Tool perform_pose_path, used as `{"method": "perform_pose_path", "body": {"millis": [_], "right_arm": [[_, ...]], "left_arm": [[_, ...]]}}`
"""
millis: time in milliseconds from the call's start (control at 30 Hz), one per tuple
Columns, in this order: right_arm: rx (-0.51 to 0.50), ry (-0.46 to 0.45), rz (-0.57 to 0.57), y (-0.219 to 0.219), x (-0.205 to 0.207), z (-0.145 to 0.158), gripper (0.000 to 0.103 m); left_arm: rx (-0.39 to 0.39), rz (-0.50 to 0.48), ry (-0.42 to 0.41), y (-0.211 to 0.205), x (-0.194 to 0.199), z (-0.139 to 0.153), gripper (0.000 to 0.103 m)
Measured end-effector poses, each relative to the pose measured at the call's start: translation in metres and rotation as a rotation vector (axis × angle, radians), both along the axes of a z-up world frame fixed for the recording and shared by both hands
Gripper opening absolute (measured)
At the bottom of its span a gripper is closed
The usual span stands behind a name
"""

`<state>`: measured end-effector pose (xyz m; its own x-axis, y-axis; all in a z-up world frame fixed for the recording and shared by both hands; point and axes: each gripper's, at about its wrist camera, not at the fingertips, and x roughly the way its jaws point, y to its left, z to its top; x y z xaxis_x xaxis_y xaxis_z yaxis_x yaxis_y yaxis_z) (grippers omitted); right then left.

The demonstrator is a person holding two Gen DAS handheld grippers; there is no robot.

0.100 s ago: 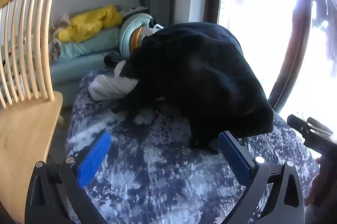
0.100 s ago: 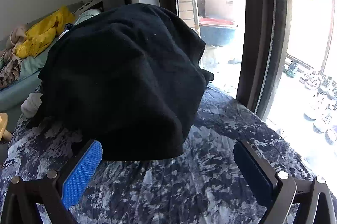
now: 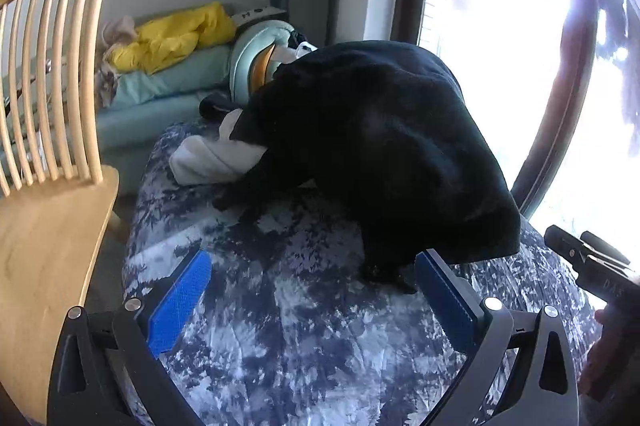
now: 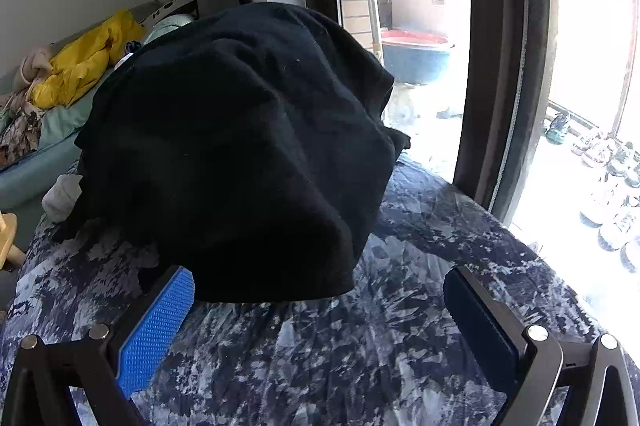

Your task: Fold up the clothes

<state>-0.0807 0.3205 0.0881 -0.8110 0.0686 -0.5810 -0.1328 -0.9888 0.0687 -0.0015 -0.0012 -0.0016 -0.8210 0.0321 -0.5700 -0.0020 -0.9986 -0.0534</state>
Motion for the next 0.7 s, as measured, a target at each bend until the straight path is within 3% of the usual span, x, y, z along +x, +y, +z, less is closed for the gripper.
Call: {"method": "perform_pose_path", "body": {"millis": [233,533,700], "right_arm": [[-0.038,-0.005,0.002,0.001,0.000,-0.001,0.103],[-0.069,-0.009,-0.002,0.004,0.001,-0.002,0.103],[-0.105,-0.009,-0.011,0.010,0.001,-0.002,0.103]], "left_arm": [[0.015,0.013,0.016,-0.005,0.001,-0.005,0.103],[0.060,0.023,-0.023,-0.023,-0.011,0.001,0.103],[0.032,0.027,-0.027,-0.018,-0.013,-0.003,0.103]]}}
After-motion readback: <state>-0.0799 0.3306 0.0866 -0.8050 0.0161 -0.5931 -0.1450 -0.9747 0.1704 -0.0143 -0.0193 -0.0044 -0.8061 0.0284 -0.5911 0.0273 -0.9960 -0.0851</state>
